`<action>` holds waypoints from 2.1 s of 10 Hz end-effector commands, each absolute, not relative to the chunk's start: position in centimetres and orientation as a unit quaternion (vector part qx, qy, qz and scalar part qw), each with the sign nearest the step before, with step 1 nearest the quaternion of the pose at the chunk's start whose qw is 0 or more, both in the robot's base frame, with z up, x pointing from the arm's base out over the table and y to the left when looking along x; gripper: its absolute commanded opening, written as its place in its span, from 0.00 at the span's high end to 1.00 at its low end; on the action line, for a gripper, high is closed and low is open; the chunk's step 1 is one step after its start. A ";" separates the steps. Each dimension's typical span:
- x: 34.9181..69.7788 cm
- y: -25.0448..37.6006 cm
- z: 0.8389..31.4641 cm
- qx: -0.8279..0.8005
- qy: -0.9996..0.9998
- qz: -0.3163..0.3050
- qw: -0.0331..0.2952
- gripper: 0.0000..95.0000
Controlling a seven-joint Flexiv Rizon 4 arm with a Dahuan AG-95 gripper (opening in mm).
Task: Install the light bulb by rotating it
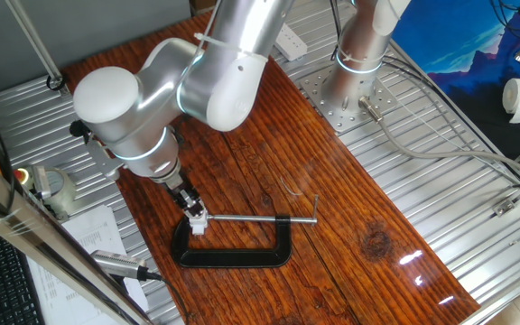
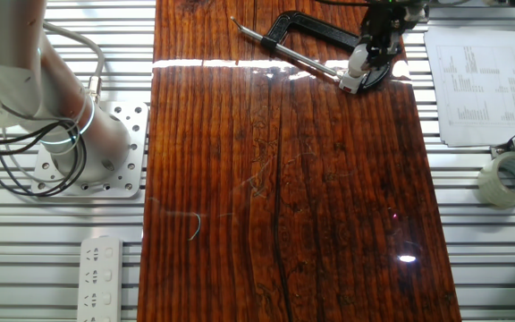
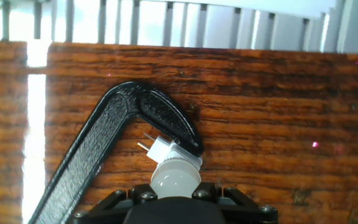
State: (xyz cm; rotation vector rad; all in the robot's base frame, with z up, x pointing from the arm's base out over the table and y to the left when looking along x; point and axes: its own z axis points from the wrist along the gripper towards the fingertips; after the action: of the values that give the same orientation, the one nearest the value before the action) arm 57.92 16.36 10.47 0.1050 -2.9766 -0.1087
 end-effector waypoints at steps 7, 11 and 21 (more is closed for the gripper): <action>57.8 16.4 10.5 -0.111 -0.990 -0.034 0.079 1.00; 57.8 16.4 10.5 -0.124 -0.989 -0.036 0.078 0.80; 57.8 16.4 10.5 -0.124 -0.989 -0.036 0.078 0.80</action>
State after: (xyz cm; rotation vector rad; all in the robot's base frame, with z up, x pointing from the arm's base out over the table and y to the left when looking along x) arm 57.87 16.44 10.44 -0.3724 -2.9618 -0.1083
